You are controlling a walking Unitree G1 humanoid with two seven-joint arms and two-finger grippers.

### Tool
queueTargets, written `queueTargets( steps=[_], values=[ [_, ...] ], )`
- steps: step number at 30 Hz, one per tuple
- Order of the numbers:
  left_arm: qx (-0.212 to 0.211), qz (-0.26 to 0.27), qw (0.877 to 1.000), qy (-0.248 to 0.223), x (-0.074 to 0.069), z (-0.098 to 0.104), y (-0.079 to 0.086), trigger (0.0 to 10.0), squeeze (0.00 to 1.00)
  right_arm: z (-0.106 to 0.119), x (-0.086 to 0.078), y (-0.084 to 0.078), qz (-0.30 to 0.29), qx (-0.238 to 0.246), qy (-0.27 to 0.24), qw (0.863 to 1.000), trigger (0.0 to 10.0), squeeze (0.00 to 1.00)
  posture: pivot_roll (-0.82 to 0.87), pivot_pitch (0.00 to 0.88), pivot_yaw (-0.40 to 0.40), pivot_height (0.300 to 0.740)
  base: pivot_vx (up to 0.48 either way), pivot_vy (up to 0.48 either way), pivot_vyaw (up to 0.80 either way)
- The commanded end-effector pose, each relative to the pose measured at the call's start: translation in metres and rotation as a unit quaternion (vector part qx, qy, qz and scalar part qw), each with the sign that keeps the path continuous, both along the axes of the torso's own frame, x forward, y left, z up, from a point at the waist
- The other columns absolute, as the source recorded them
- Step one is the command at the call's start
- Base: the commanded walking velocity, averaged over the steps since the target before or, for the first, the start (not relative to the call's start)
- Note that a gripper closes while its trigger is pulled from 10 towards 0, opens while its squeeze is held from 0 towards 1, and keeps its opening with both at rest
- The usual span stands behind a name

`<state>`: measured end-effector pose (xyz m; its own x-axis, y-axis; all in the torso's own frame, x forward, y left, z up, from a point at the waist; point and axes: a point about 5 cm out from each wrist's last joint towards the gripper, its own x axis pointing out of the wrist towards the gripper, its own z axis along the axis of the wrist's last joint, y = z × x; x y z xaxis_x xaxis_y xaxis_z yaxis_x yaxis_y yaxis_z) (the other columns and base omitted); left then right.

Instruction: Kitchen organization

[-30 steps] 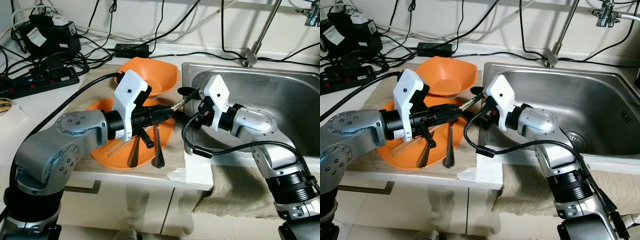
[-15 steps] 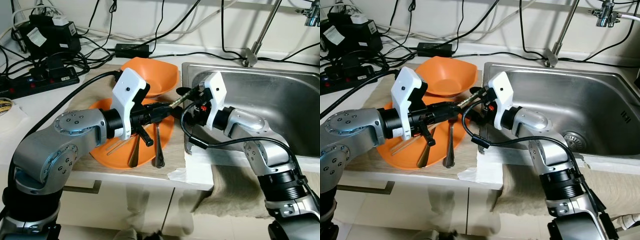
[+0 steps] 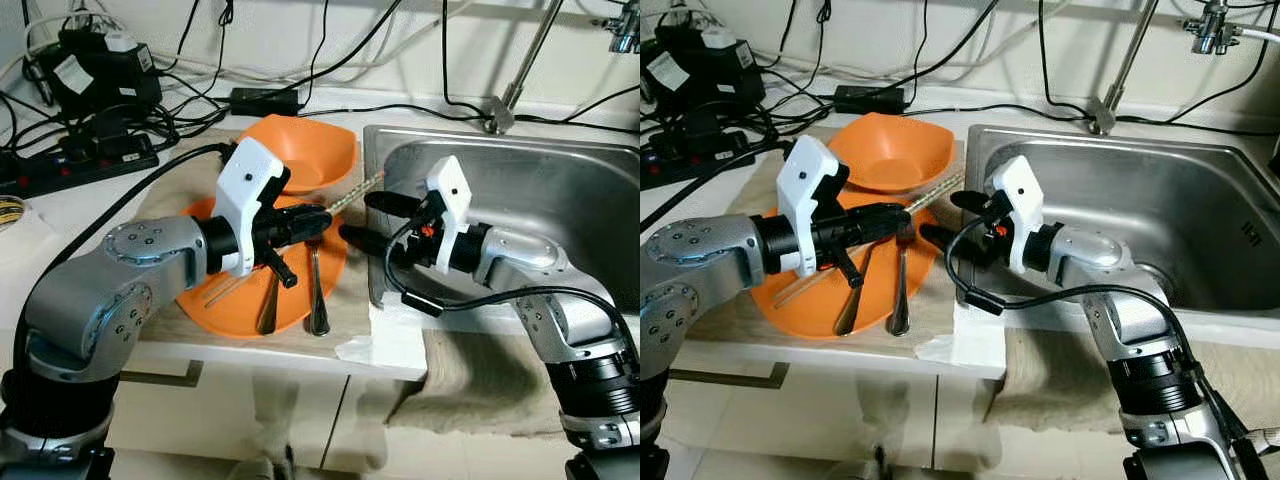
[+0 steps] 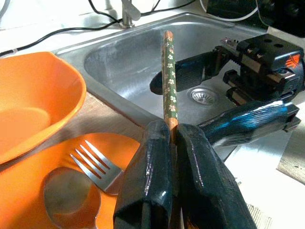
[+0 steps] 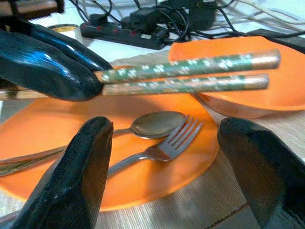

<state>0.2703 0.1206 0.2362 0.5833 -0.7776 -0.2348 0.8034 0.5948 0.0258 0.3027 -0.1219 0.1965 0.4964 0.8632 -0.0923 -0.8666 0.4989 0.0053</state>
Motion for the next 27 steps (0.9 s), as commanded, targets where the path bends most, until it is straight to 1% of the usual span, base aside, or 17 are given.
queueTargets(
  steps=[1, 4, 6, 14, 17, 18, 21, 23, 27],
  values=[
    [0.008, -0.003, 1.000, -0.005, 0.002, 0.001, -0.001, 0.0, 0.00, 0.007, -0.001, -0.001, 0.007, 0.003, -0.003, 1.000, 10.0, 0.00, 0.12, 0.000, -0.011, 0.740, 0.000, 0.000, 0.00],
    [0.009, -0.003, 1.000, -0.003, 0.002, -0.001, -0.002, 0.0, 0.00, 0.019, 0.001, -0.001, 0.004, 0.049, 0.012, 0.999, 10.0, 0.00, 0.12, 0.000, -0.012, 0.740, 0.000, 0.000, 0.00],
    [0.009, -0.004, 1.000, -0.001, 0.002, -0.003, -0.002, 0.0, 0.00, 0.024, 0.002, -0.001, 0.003, 0.070, 0.021, 0.997, 10.0, 0.00, 0.12, 0.000, -0.013, 0.740, 0.000, 0.000, 0.00],
    [0.009, -0.007, 1.000, -0.004, 0.003, -0.002, -0.003, 0.0, 0.00, 0.027, 0.005, -0.002, -0.011, 0.105, 0.042, 0.993, 10.0, 0.00, 0.12, 0.000, -0.011, 0.740, 0.000, 0.000, 0.00],
    [0.006, -0.010, 1.000, -0.010, 0.002, 0.000, -0.005, 0.0, 0.00, 0.028, 0.008, -0.003, -0.024, 0.128, 0.061, 0.990, 10.0, 0.00, 0.12, 0.000, -0.010, 0.740, 0.000, 0.000, 0.00],
    [0.006, -0.010, 1.000, -0.010, 0.002, 0.000, -0.005, 0.0, 0.00, 0.028, 0.008, -0.003, -0.024, 0.128, 0.061, 0.990, 10.0, 0.00, 0.12, 0.000, -0.010, 0.740, 0.000, 0.000, 0.00],
    [-0.001, -0.018, 1.000, -0.018, 0.001, 0.005, -0.008, 0.0, 0.00, 0.024, 0.010, 0.000, -0.033, 0.143, 0.083, 0.986, 10.0, 0.00, 0.12, 0.000, -0.008, 0.740, 0.000, 0.000, 0.00],
    [-0.002, -0.019, 1.000, -0.019, 0.000, 0.005, -0.009, 0.0, 0.00, 0.023, 0.010, 0.001, -0.033, 0.144, 0.086, 0.985, 10.0, 0.00, 0.12, 0.000, -0.008, 0.740, 0.000, 0.000, 0.00],
    [-0.017, -0.023, 0.999, -0.031, 0.000, 0.012, -0.011, 0.0, 0.00, 0.017, 0.010, 0.006, -0.033, 0.138, 0.096, 0.985, 10.0, 0.00, 0.12, 0.000, -0.008, 0.740, 0.000, 0.000, 0.00]
  ],
)
